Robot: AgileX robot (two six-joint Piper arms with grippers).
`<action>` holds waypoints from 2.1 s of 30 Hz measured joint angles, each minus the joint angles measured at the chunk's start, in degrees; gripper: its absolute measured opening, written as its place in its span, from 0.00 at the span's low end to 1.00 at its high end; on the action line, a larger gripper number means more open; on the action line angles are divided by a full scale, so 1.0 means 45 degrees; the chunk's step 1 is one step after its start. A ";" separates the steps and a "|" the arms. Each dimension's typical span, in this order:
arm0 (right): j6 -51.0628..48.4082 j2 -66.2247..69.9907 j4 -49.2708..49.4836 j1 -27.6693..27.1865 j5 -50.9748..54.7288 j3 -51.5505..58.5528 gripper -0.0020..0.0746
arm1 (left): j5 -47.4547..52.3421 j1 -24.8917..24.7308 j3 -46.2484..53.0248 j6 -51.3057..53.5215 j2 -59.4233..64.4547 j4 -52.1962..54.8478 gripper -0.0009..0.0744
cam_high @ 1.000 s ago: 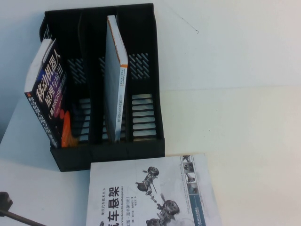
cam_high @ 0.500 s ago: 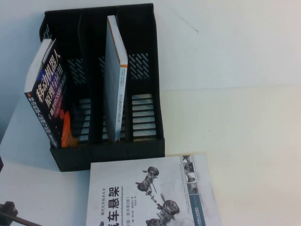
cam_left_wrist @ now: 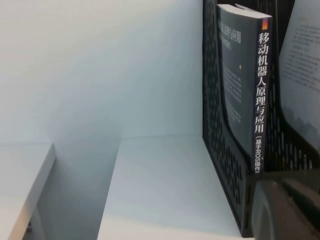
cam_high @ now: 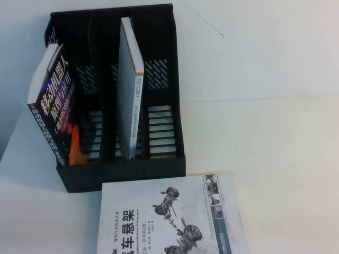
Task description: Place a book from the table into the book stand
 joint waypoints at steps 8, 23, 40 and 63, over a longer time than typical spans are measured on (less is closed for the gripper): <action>0.0000 0.0000 0.0000 0.0000 0.0000 0.0000 0.04 | 0.1343 -0.0006 0.0095 0.0048 -0.0338 0.0276 0.01; 0.0000 0.0000 0.0000 0.0000 -0.0060 0.0000 0.04 | 0.4969 -0.0006 0.0115 0.1485 -0.2040 0.0380 0.01; 0.0000 0.0000 0.0024 0.0000 -0.0060 0.0000 0.04 | 0.5016 -0.0006 0.0115 0.1836 -0.2040 0.0282 0.01; 0.0168 -0.1617 -0.1032 -0.0512 -0.4857 0.3631 0.04 | 0.5023 -0.0006 0.0115 0.1836 -0.2040 0.0282 0.01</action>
